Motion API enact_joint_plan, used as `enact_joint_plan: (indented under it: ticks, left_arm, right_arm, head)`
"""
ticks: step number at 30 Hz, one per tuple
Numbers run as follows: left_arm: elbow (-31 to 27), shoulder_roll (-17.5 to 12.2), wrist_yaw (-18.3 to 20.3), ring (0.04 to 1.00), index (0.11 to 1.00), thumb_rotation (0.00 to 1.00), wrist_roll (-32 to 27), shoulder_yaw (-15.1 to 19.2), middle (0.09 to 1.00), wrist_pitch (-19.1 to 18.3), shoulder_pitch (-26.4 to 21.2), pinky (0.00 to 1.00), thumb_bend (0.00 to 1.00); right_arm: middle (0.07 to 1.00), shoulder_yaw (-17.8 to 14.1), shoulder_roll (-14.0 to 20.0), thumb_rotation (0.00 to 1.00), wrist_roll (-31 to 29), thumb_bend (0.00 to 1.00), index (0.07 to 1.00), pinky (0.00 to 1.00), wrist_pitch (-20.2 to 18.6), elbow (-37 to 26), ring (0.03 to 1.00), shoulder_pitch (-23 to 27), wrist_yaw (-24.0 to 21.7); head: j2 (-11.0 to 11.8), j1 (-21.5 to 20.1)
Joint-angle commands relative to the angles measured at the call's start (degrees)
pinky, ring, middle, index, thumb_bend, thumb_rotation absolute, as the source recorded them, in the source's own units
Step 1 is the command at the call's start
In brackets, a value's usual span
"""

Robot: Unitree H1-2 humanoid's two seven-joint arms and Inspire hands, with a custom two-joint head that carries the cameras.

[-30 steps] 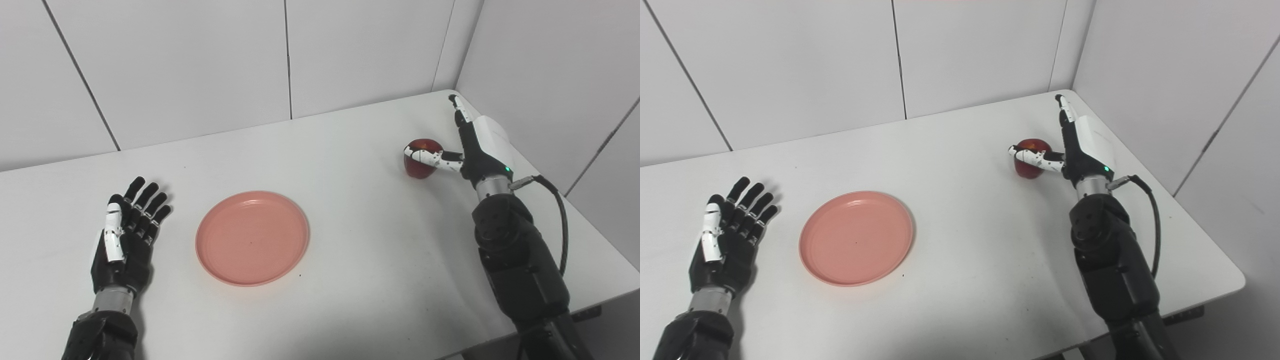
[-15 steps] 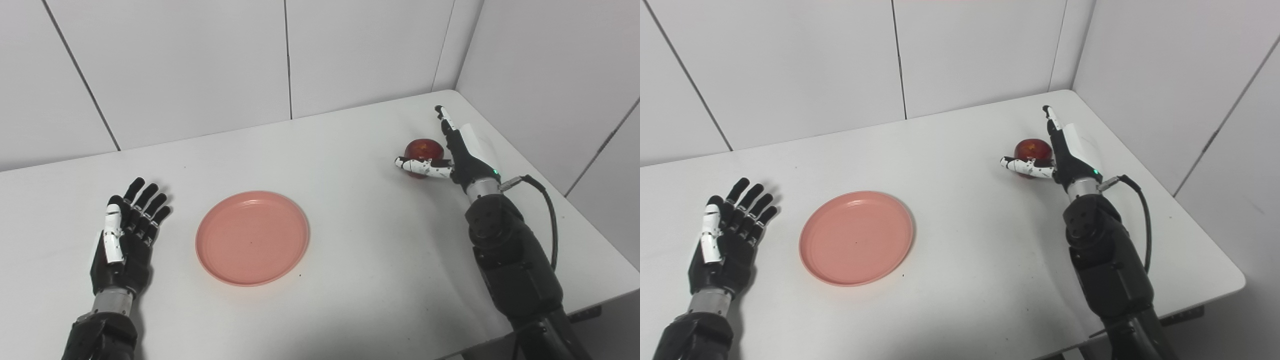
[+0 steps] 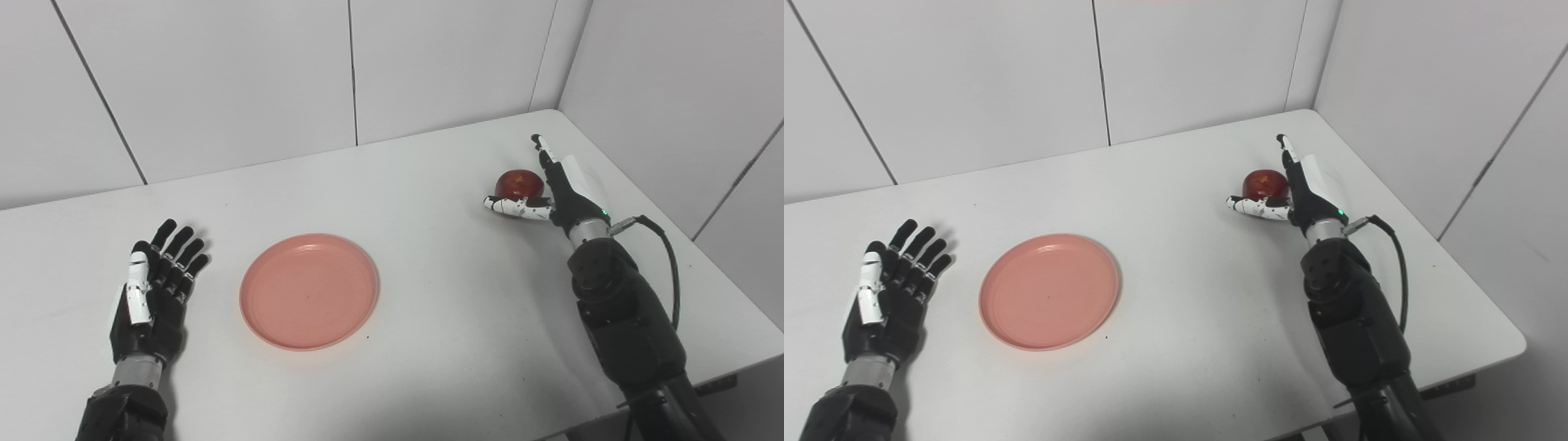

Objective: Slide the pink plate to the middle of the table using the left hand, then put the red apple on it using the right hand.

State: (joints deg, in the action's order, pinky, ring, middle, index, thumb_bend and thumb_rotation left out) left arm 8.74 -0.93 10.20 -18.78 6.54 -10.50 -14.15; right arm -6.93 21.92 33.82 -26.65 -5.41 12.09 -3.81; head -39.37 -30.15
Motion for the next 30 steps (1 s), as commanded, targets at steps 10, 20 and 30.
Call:
enact_joint_plan:
  ticks: [10,20,30]
  left_arm:
    - [-0.32,-0.14,-1.64,0.868,0.862,1.0,0.62,-0.33,0.873,-4.02,1.82,0.88,0.35]
    - [-0.67,-0.23,-1.69,0.871,0.867,1.0,0.75,-0.48,0.875,-4.24,2.09,0.88,0.35]
    - [-0.41,-0.56,-1.36,0.877,0.873,1.0,0.59,-0.61,0.883,-4.03,2.09,0.88,0.35]
  right_arm:
    - [0.939,-0.19,2.28,0.45,-1.29,1.0,0.966,0.8,0.66,1.67,0.901,2.63,2.98]
    - [0.924,0.13,1.6,0.45,-2.26,1.0,0.937,0.79,0.46,3.08,0.888,3.81,4.13]
    - [0.91,0.92,0.93,0.46,-2.07,1.0,0.917,0.77,0.01,4.36,0.876,4.91,4.44]
  head:
    - [-0.45,0.39]
    - [-0.56,0.53]
    - [-0.67,0.58]
